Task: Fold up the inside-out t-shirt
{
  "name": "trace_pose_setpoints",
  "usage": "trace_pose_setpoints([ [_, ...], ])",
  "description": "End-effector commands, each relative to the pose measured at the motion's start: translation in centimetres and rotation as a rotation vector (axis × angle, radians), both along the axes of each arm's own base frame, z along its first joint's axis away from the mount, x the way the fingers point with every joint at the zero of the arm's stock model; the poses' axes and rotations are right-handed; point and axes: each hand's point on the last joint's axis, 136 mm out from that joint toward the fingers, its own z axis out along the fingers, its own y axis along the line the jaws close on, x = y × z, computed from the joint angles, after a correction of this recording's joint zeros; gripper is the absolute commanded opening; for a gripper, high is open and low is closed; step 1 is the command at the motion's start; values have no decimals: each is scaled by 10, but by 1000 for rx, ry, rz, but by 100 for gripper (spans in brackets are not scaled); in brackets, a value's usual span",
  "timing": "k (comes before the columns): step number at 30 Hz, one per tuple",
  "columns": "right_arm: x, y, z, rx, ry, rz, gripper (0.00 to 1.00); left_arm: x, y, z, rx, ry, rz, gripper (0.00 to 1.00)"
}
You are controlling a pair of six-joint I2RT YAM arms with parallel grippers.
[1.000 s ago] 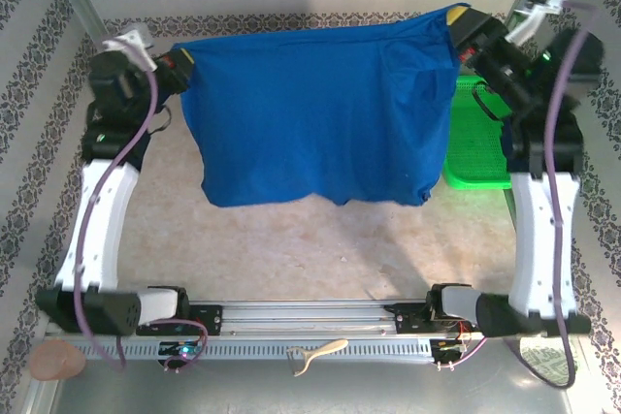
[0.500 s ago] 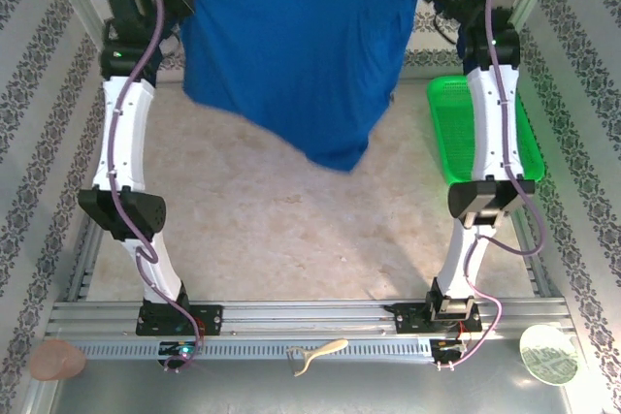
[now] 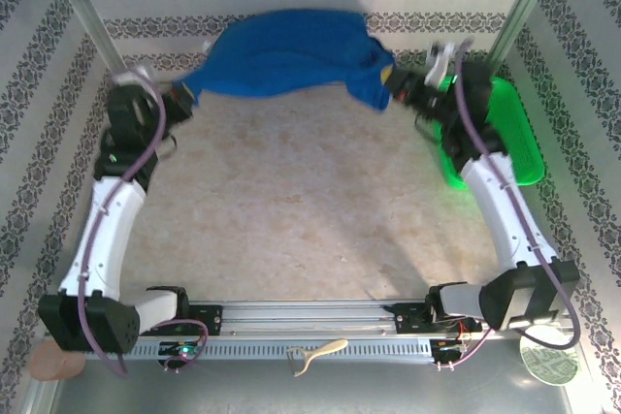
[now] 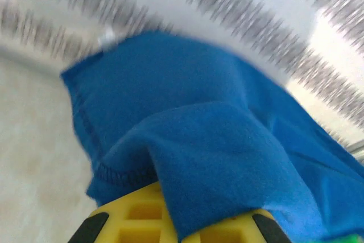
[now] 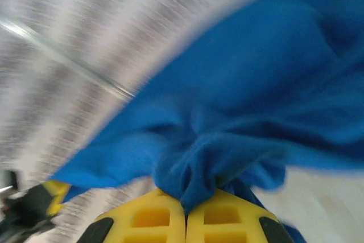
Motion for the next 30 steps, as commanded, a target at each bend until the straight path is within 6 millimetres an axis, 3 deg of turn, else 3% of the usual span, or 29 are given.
trace_pose_setpoints([
  [1, -16, -23, -126, -20, 191, -120, 0, -32, -25, -62, -77, 48, -67, 0],
  [3, -39, -29, -189, -9, 322, -159, 0, -57, -42, -117, -85, 138, -93, 0],
  [6, -61, -32, -239, -4, 443, -173, 0, -88, -62, -170, -78, 223, -130, 0],
  [11, -80, -41, -268, -39, 533, -213, 1, -120, -76, -215, -85, 305, -160, 0],
  [13, -82, -48, -268, -45, 548, -239, 14, -128, -80, -222, -76, 321, -176, 0],
  [14, -84, -53, -268, -48, 561, -259, 26, -132, -82, -224, -78, 331, -189, 0],
  [15, -85, -59, -267, -49, 572, -280, 43, -136, -85, -223, -82, 337, -209, 8],
  [17, -89, -69, -257, -49, 571, -316, 58, -144, -91, -217, -93, 342, -251, 39],
  [18, -92, -74, -249, -54, 555, -336, 60, -149, -95, -213, -102, 342, -273, 49],
  [20, -102, -88, -225, -72, 500, -411, 62, -159, -102, -193, -130, 304, -320, 61],
  [25, -127, -109, -166, -71, 326, -532, 62, -178, -100, -138, -202, 165, -348, 80],
  [28, -122, -98, -159, -53, 313, -479, 59, -165, -95, -118, -147, 91, -319, 88],
  [30, -111, -81, -167, -42, 338, -419, 56, -140, -96, -121, -57, 113, -292, 92],
])
